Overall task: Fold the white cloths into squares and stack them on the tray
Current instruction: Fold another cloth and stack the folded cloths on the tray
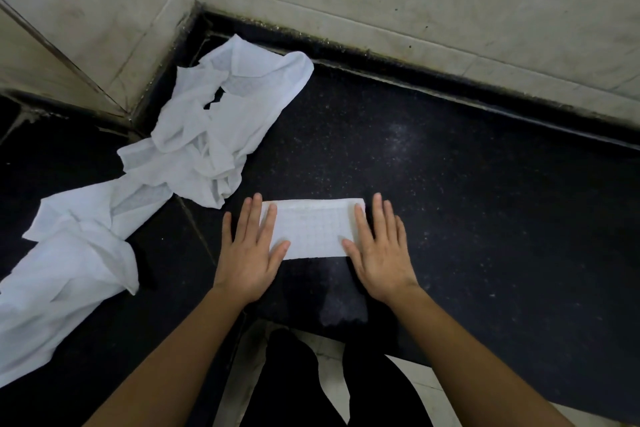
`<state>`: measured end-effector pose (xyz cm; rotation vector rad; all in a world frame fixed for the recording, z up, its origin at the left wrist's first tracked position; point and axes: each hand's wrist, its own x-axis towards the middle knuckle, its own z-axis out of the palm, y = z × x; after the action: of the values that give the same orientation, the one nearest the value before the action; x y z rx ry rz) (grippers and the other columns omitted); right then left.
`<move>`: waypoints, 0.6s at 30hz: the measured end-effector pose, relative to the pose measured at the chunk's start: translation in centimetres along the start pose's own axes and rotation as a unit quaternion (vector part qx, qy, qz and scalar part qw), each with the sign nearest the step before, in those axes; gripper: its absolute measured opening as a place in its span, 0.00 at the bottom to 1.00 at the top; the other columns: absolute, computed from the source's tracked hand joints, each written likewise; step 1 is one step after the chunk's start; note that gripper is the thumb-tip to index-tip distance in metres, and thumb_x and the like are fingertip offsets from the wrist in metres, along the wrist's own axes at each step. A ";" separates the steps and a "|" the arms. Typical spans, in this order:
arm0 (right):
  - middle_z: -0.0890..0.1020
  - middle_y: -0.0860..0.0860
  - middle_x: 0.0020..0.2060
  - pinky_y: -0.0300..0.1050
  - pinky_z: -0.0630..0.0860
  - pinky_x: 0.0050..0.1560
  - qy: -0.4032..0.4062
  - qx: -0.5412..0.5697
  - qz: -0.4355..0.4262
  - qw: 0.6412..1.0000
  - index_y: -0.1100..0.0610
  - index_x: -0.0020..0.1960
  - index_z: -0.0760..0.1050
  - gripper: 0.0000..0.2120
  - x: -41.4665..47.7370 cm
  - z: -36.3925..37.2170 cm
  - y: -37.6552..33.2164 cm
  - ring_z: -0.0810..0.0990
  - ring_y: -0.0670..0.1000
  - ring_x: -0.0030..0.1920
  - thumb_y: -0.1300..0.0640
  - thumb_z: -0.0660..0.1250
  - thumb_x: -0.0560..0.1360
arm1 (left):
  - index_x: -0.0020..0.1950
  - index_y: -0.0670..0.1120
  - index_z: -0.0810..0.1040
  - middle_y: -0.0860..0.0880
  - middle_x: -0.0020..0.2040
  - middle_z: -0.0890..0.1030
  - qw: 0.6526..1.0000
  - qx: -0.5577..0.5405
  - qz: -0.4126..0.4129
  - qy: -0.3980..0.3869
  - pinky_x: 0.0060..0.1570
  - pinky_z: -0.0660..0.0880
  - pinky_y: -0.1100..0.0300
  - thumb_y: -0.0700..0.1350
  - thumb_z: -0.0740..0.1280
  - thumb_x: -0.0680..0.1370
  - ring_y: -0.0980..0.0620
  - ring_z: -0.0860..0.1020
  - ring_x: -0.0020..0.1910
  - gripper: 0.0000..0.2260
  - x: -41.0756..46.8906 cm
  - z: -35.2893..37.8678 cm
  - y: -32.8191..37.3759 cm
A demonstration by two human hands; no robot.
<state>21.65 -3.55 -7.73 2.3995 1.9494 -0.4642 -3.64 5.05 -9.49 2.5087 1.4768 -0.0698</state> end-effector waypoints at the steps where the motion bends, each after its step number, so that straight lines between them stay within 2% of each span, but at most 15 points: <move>1: 0.36 0.57 0.80 0.61 0.45 0.80 -0.024 -0.024 -0.012 0.999 0.53 0.82 0.37 0.33 -0.1 0.4 0.0 0.37 0.58 0.80 0.37 0.40 0.83 | 0.81 0.43 0.52 0.42 0.82 0.46 1.000 0.005 -0.003 -0.008 0.76 0.51 0.36 0.62 0.46 0.83 0.44 0.46 0.81 0.33 -0.6 0.4 0.0; 4: 0.33 0.55 0.79 0.61 0.42 0.79 -0.081 -0.033 -0.002 0.996 0.52 0.81 0.32 0.33 -0.1 0.9 0.4 0.33 0.57 0.79 0.36 0.37 0.83 | 0.82 0.44 0.52 0.43 0.82 0.46 0.999 0.009 -0.012 -0.035 0.76 0.50 0.36 0.63 0.46 0.82 0.45 0.46 0.81 0.33 -1.1 1.1 -0.4; 7: 0.40 0.55 0.81 0.59 0.41 0.80 -0.068 0.048 0.028 0.996 0.54 0.82 0.38 0.36 -0.4 -0.1 -0.3 0.37 0.57 0.81 0.36 0.46 0.83 | 0.82 0.44 0.51 0.43 0.82 0.45 0.999 0.003 -0.004 -0.046 0.76 0.49 0.35 0.63 0.45 0.82 0.45 0.44 0.81 0.33 -1.2 0.7 -0.4; 9: 0.52 0.57 0.80 0.56 0.49 0.79 -0.015 0.126 0.085 0.988 0.56 0.82 0.49 0.36 -0.5 -1.2 -1.3 0.48 0.57 0.80 0.37 0.53 0.82 | 0.82 0.45 0.51 0.43 0.82 0.45 0.999 -0.008 0.004 -0.034 0.76 0.49 0.36 0.62 0.47 0.83 0.45 0.44 0.81 0.32 -1.2 0.3 0.0; 11: 0.67 0.56 0.73 0.54 0.63 0.73 0.048 0.137 0.138 0.980 0.58 0.77 0.63 0.31 -0.5 -2.1 -2.3 0.64 0.57 0.73 0.40 0.57 0.82 | 0.82 0.46 0.51 0.43 0.82 0.44 0.999 -0.013 0.018 -0.035 0.76 0.48 0.36 0.60 0.47 0.83 0.45 0.43 0.81 0.30 -1.0 -0.3 0.9; 12: 0.72 0.56 0.68 0.53 0.67 0.69 0.059 0.122 0.154 0.979 0.58 0.75 0.68 0.28 -0.5 -2.2 -2.7 0.68 0.56 0.68 0.41 0.58 0.82 | 0.82 0.46 0.50 0.44 0.82 0.44 0.999 -0.009 0.028 -0.040 0.76 0.48 0.36 0.59 0.46 0.84 0.45 0.42 0.81 0.29 -0.7 -0.5 1.4; 15: 0.74 0.55 0.63 0.51 0.72 0.63 0.016 0.118 0.198 0.973 0.56 0.70 0.71 0.23 0.0 -2.6 -3.4 0.72 0.55 0.63 0.44 0.61 0.81 | 0.82 0.46 0.47 0.46 0.82 0.40 0.995 -0.001 0.060 -0.078 0.76 0.43 0.36 0.61 0.47 0.83 0.46 0.39 0.80 0.32 0.9 -1.5 2.8; 18: 0.75 0.53 0.61 0.51 0.75 0.59 -0.017 0.190 0.248 0.950 0.53 0.65 0.74 0.16 0.6 -3.3 -3.6 0.74 0.54 0.61 0.48 0.65 0.79 | 0.81 0.46 0.39 0.48 0.81 0.35 0.985 0.024 0.084 -0.150 0.76 0.40 0.37 0.63 0.49 0.82 0.49 0.35 0.79 0.35 2.8 -2.8 3.4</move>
<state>19.06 -1.55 -4.13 2.9457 1.2477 -0.9045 0.53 6.48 -6.64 2.5133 1.1542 -0.4367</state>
